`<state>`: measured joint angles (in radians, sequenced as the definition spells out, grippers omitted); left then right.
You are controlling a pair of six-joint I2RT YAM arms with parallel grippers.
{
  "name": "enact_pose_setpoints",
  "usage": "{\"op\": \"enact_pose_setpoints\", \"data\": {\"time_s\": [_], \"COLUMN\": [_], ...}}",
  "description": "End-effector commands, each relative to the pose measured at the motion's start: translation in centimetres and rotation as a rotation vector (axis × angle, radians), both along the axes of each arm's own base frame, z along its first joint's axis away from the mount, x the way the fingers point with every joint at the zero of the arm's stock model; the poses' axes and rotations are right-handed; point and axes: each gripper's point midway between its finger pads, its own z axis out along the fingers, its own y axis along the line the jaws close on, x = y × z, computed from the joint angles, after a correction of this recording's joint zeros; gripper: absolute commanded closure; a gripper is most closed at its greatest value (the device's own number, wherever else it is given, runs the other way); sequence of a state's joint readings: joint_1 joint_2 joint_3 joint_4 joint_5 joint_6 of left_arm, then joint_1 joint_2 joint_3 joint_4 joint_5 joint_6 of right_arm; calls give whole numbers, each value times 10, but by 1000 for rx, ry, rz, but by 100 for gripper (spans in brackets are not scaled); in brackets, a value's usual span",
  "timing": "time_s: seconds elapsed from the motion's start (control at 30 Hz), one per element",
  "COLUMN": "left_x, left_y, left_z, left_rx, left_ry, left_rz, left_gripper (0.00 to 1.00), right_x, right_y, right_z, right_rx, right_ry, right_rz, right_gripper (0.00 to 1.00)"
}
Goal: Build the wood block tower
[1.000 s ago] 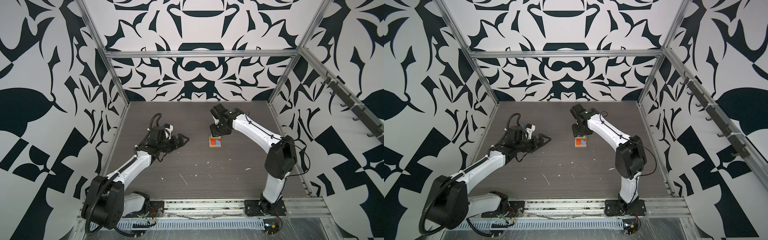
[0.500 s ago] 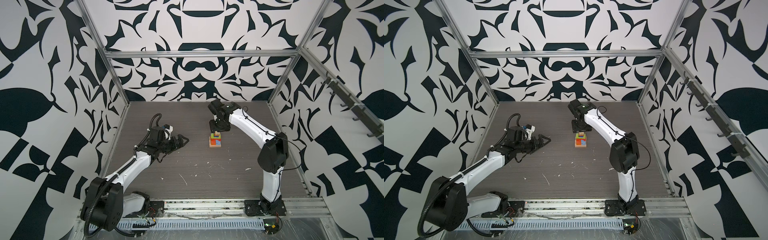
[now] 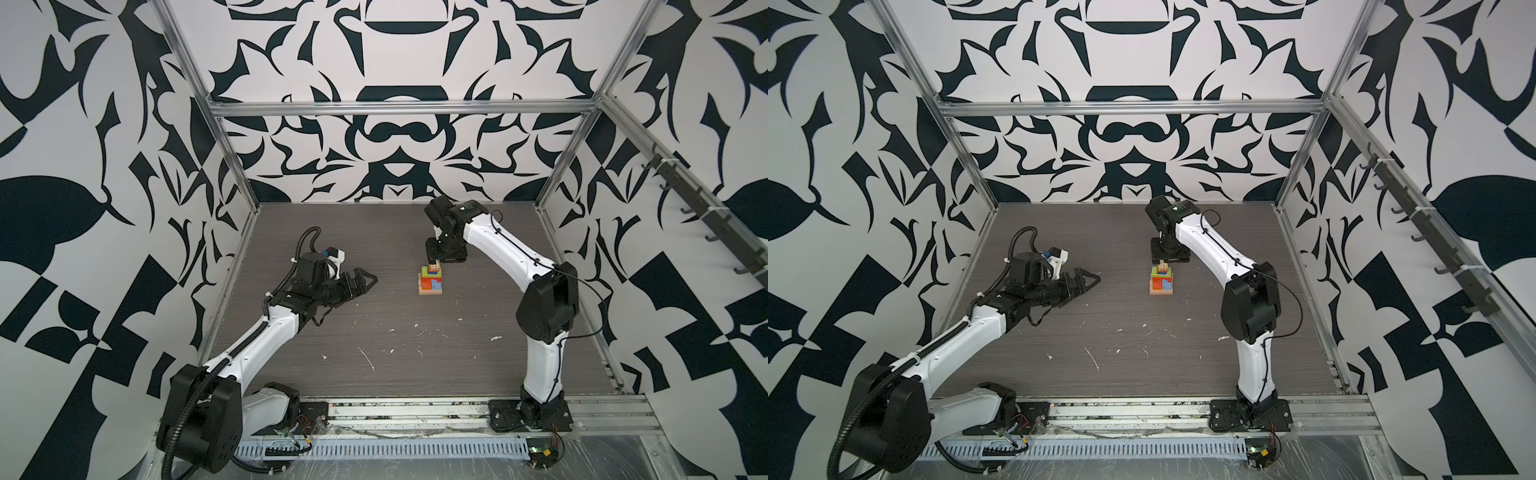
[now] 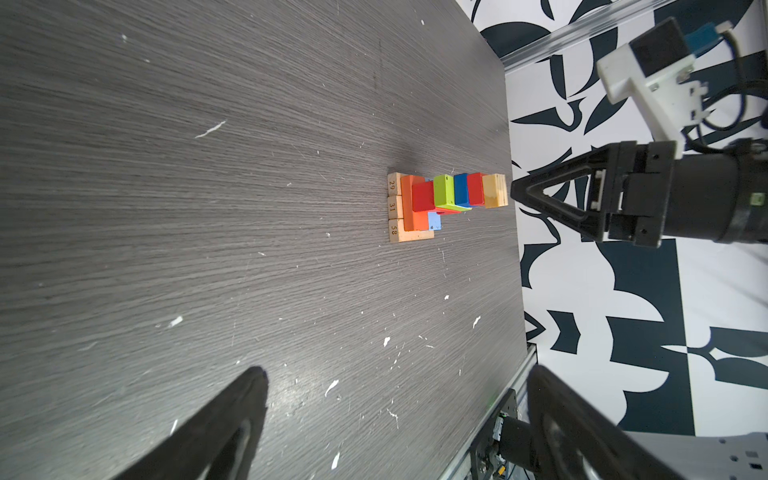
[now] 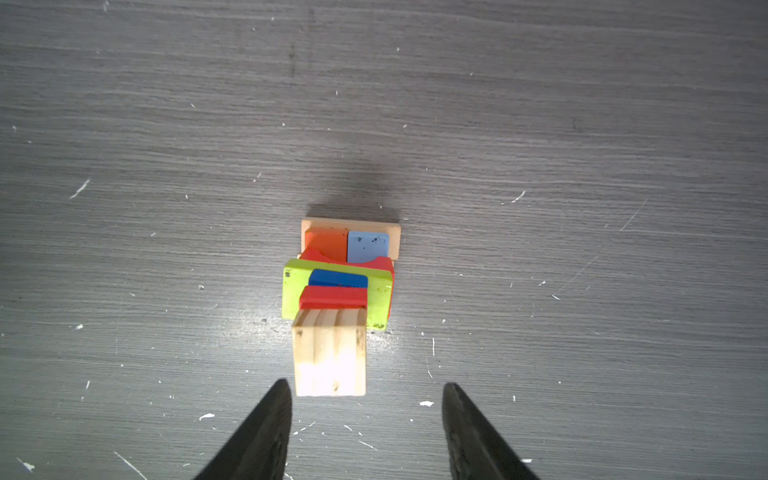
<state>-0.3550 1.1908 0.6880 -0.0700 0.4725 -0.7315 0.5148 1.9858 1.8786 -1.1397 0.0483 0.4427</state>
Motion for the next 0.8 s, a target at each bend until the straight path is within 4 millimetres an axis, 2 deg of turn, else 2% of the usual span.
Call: {"op": "enact_pose_setpoints", "data": {"time_s": [0.0,0.2,0.47,0.77], "left_x": [0,-1,-1,-2], "left_y": [-3,-3,-4,-4], "left_z": [9,5,5,2], "left_rx": [-22,-23,-27,-25], "left_ry": [-22,-18,-21,-17], "left_rz": [-9,-8,-12,-17], "left_gripper": [0,0,0,0], "right_x": [1,3,6,11], "right_y": [6,10,12,13], "right_z": [9,10,-5,-12], "right_rx": [30,43,24,14], "right_ry": [-4,-1,26,29], "right_rz": [7,7,7,-1], "right_gripper": [39,40,39,41]}}
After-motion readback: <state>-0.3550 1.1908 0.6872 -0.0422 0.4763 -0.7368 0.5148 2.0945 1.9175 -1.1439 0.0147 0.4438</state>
